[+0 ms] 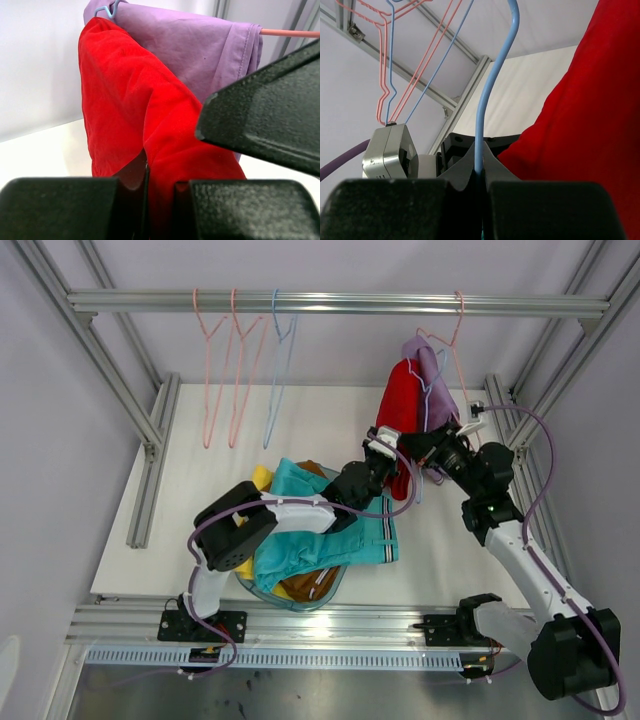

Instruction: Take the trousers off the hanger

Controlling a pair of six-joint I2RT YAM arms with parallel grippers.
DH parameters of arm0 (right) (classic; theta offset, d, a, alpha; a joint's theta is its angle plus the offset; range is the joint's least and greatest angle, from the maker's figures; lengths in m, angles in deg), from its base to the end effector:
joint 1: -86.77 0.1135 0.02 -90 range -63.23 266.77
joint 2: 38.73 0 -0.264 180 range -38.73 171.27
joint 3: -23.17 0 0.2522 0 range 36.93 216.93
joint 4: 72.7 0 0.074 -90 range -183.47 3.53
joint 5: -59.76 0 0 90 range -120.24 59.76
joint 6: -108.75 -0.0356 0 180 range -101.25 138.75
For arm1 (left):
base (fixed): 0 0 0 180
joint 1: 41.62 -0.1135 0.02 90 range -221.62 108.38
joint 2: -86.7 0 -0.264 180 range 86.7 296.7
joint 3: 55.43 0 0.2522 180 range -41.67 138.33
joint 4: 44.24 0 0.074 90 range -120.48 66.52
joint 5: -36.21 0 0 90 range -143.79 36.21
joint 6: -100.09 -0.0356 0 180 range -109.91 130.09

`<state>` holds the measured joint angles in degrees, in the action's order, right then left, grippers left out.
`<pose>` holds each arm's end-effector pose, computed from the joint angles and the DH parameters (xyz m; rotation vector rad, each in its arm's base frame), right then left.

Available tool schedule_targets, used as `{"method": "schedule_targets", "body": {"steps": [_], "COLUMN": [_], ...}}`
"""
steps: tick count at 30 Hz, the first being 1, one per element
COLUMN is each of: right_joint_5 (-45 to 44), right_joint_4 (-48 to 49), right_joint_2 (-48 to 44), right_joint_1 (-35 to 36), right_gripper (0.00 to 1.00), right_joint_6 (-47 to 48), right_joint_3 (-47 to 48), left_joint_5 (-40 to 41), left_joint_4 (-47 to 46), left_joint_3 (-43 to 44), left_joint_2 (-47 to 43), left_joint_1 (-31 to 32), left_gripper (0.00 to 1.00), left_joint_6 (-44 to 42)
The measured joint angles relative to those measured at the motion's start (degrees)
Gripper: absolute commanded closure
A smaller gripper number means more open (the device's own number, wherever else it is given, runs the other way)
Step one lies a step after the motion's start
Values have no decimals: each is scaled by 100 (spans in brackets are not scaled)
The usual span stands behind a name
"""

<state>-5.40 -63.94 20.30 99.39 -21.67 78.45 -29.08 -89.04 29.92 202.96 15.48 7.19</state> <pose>0.2326 0.0674 0.3327 0.0106 1.5863 1.0557 0.2604 -0.3751 0.2462 0.3397 1.3263 -0.5101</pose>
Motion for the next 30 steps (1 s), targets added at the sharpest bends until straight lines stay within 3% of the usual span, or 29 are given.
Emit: {"method": "schedule_targets", "body": {"steps": [8,17,23,30], "right_joint_5": [-59,-310,-369,-518], "right_joint_4": [-111,487,962,1104], "right_joint_2": [-188,-227,232,374], "right_joint_1": [-9,-24,-37,-37], "right_gripper": [100,100,100,100], "right_joint_6": [2,46,83,164], "right_joint_3": [-142,-1276,-1657,-1641], "left_joint_5": [-42,66,61,63], "left_joint_4": [125,911,1362,1766], "left_joint_3": [-396,-1054,-1038,-590], "left_joint_2": [-409,-1657,-2267,-2345], "left_joint_1": [22,50,111,256], "left_gripper": [100,99,99,99], "left_joint_6": [-11,-160,-201,-435]}}
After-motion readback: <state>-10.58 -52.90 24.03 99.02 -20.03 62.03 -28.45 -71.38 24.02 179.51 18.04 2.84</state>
